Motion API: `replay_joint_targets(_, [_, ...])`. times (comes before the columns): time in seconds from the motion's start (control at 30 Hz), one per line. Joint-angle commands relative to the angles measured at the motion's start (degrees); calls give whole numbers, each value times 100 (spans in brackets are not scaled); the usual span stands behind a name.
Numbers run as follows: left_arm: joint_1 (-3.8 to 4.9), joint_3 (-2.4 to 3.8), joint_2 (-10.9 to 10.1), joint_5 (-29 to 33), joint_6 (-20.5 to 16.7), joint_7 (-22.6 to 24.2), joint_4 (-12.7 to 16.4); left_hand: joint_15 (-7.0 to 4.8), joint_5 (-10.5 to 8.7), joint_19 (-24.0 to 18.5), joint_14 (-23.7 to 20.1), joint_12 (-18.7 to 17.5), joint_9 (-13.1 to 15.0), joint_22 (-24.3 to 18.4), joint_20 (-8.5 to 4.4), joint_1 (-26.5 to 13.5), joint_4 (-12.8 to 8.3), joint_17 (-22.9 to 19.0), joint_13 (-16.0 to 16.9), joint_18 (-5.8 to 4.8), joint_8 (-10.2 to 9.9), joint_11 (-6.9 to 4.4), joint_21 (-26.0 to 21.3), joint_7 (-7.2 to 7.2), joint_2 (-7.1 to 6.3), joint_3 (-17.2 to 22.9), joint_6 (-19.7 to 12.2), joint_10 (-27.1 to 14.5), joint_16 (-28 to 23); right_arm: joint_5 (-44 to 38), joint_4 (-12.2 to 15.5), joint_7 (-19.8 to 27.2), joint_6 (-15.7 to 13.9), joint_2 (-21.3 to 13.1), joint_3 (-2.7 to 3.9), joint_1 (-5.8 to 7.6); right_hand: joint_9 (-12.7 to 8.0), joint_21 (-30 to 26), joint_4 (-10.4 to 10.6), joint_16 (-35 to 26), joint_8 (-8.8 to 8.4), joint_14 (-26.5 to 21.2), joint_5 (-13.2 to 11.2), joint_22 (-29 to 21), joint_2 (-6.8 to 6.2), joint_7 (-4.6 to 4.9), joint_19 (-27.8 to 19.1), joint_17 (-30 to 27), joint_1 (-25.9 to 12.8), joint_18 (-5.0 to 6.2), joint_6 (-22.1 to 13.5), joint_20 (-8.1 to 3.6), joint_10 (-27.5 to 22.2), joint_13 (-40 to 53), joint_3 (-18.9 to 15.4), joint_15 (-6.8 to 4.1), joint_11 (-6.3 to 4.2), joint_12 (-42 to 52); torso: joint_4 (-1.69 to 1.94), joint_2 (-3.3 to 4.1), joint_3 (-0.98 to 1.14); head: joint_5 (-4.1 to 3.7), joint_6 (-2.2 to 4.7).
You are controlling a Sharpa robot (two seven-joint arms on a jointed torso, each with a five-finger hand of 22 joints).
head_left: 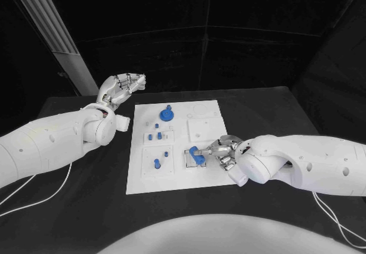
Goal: Assemble the parts on the task board
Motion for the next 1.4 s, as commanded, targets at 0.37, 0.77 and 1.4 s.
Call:
replay_joint_targets(0.37, [8,2,-1,7,56,1040,5,2,24,10,-31,29,-8,-10,0,20,5,-6,-8,-108,25,-5,-26,467,23,-28,-45,-33,20,-39,-34,-126,71,77,3,9,10,-30,32,32,-35,606,-33,1401,-9,8,466,1510,-55,-5,22,-45,596,1508,-22,-40,-28,15,-2,-2,3,2,0])
replay_joint_targets(0.77, [8,2,-1,7,62,1037,6,2,25,7,-33,36,-9,-12,0,23,5,-17,-9,-109,32,-5,-26,467,27,-33,-49,-37,27,-82,-80,-182,53,134,3,9,24,-55,82,32,-51,606,-80,1393,-52,8,455,1510,-156,1,23,-52,596,1508,-124,-52,-29,15,-3,1,0,4,0])
replay_joint_targets(1.4, [8,2,-16,7,63,1038,18,2,25,7,-33,36,-9,-12,0,23,5,-17,-9,-109,32,-5,-26,467,27,-33,-49,-37,27,-194,-86,-241,10,184,3,9,80,-85,327,32,-85,606,-241,1383,-106,5,443,1510,-458,8,-13,-75,596,1508,-561,-76,-34,15,-3,-1,0,23,0])
